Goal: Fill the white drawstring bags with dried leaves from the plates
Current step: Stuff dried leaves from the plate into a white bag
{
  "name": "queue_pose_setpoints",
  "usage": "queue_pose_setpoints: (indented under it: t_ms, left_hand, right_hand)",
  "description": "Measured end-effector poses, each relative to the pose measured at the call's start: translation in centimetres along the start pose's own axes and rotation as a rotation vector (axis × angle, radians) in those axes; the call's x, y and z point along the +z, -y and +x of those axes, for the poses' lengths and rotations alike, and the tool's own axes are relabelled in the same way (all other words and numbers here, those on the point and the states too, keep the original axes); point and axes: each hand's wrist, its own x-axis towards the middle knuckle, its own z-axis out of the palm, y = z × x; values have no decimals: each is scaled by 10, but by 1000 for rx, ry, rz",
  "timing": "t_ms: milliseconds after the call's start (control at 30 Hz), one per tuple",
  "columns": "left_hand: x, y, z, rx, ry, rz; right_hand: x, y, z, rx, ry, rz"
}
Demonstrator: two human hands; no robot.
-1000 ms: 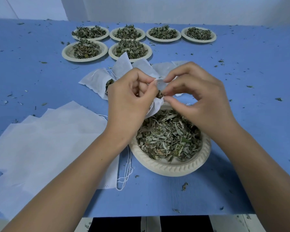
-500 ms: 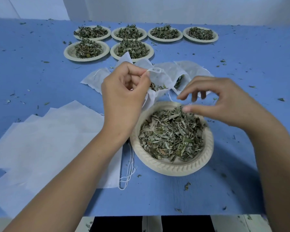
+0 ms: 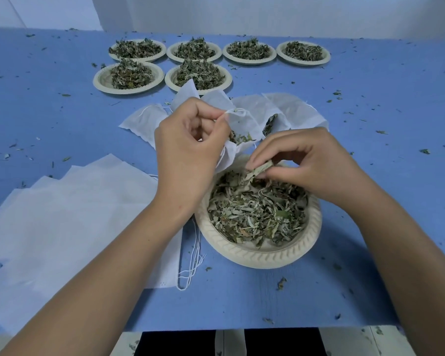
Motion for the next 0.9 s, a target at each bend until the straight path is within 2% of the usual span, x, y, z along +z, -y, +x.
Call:
queue_pose_setpoints:
  t_ms: [133,267,367,533,733,900]
  left_hand:
    - [-1,0,1,2,-18,-1]
    - [0,-1,0,7,-15,2]
    - [0,-1,0,12,-11,8]
    - [1,-1,-2,20,2,15]
    - [0,-2,-1,21,-1,5]
    - [1,1,-1,20,46,30]
  right_hand:
    - [3,0,0,6,23,89]
    - [4,-6,3,10,160,-179]
    - [1,-5,2,-8,170,-185]
    - [18,-3,1,-35,305,-297]
    - [12,-4,1,-106,156,-199]
    - [6,1,-1,-191,-161,131]
